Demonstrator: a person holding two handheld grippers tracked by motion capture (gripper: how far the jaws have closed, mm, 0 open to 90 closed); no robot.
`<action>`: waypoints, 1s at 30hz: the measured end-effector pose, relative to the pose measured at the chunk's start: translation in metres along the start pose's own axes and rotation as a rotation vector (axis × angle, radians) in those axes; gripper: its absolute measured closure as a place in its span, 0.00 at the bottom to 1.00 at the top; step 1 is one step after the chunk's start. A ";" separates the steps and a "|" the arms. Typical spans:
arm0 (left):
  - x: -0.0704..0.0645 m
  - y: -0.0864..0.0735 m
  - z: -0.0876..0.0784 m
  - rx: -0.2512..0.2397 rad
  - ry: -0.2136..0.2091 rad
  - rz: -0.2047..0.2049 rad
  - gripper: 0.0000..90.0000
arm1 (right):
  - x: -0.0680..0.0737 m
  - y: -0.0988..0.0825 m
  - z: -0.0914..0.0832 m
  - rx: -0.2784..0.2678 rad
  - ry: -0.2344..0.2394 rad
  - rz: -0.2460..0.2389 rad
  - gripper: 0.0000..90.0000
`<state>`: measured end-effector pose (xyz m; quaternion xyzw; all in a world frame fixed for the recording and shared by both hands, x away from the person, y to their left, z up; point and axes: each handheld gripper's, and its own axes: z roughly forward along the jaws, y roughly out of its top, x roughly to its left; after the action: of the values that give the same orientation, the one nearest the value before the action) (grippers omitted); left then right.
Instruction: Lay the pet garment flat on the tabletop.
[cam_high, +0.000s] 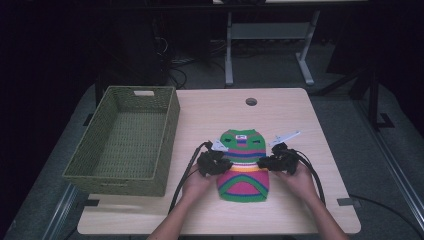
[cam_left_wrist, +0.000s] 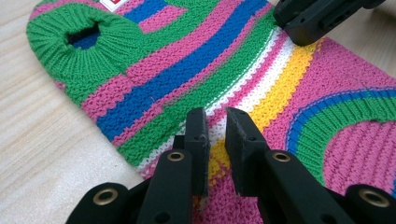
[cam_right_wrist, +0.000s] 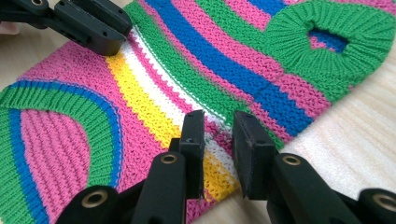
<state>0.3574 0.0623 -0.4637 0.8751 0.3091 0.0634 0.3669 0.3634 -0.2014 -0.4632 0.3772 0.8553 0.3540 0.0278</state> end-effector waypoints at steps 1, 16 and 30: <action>0.000 0.001 0.000 0.003 0.001 0.001 0.87 | -0.001 0.000 0.000 0.000 -0.002 -0.004 0.82; -0.003 0.002 -0.002 0.005 0.020 0.022 0.81 | 0.002 0.000 -0.002 -0.010 -0.015 -0.014 0.71; 0.002 -0.003 -0.015 -0.010 0.015 0.004 0.73 | 0.002 0.000 -0.010 -0.037 0.039 0.003 0.64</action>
<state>0.3525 0.0735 -0.4552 0.8734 0.3098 0.0721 0.3687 0.3588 -0.2054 -0.4552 0.3709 0.8485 0.3771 0.0176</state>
